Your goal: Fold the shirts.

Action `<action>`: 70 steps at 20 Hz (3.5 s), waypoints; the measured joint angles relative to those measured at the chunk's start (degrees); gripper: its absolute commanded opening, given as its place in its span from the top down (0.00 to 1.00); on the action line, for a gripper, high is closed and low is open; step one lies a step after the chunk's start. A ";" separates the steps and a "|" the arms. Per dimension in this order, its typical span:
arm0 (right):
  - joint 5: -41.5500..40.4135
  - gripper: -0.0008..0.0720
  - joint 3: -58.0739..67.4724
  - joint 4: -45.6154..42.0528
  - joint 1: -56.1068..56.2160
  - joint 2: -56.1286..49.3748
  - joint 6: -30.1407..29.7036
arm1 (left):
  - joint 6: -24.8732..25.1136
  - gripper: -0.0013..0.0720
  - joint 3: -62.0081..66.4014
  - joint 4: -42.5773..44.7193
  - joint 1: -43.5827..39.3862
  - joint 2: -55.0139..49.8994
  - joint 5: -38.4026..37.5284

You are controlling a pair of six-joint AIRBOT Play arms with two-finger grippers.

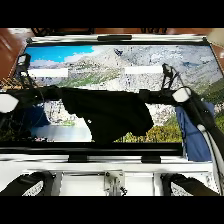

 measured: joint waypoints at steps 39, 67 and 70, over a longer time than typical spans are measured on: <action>34.58 0.21 -2.91 -14.14 -28.61 -0.46 -0.85 | -2.71 0.93 -14.29 -32.17 -11.85 -24.74 -11.06; 18.78 0.90 24.72 -22.34 -15.37 22.62 -5.40 | 6.86 0.94 48.57 -12.85 10.21 -2.19 -25.07; 12.39 0.90 33.46 -22.75 -15.58 32.02 -3.61 | 5.53 0.94 58.99 -11.04 12.81 5.16 -21.53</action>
